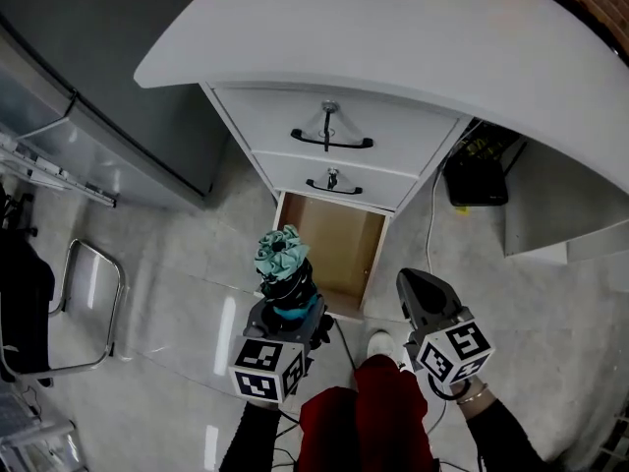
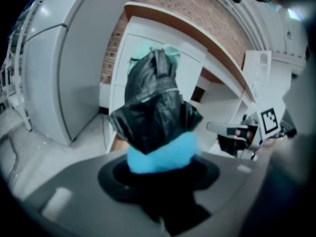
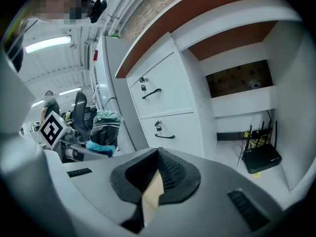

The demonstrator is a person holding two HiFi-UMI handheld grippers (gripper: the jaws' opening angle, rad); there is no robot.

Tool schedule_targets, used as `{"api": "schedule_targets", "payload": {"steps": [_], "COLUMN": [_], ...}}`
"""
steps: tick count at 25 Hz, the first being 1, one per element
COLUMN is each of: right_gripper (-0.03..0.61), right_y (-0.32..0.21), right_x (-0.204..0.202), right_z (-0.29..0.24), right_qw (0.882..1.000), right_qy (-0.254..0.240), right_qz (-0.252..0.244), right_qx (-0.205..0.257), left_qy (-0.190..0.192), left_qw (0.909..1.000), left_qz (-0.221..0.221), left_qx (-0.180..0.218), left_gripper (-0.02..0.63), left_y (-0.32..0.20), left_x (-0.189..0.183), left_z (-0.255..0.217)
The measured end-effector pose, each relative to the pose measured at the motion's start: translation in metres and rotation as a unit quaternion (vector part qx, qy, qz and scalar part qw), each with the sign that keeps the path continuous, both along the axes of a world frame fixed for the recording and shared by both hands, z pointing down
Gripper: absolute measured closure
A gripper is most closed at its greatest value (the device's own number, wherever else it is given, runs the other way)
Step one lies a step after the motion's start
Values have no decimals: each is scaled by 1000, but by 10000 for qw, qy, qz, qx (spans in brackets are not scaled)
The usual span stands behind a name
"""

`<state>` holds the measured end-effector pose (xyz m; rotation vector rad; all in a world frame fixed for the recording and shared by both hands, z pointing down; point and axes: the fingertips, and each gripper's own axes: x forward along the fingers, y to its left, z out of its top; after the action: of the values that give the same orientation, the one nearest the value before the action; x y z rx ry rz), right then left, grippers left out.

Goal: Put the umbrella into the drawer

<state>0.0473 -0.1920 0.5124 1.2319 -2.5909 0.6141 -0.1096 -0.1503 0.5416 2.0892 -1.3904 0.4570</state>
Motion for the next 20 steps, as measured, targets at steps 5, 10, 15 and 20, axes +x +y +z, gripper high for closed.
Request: {"api": "schedule_targets", "payload": {"steps": [5, 10, 15, 20], "right_gripper": [577, 577, 577, 577], "right_y": [-12, -18, -26, -32], "right_x": [-2, -8, -9, -11], "right_z": [24, 37, 57, 74], "right_qw": [9998, 9987, 9978, 9974], "right_qy": [29, 16, -11, -107], "right_qz": [-124, -318, -398, -435], "right_qx": [180, 389, 536, 559], "left_qy": [-10, 94, 26, -90], "left_qw": [10000, 9998, 9995, 9993], "left_qz": [52, 140, 221, 294], "left_qx": [16, 96, 206, 233], "left_gripper": [390, 390, 390, 390], "left_y": [-9, -16, -30, -38], "left_x": [5, 7, 9, 16], "left_z": [31, 48, 64, 80]}}
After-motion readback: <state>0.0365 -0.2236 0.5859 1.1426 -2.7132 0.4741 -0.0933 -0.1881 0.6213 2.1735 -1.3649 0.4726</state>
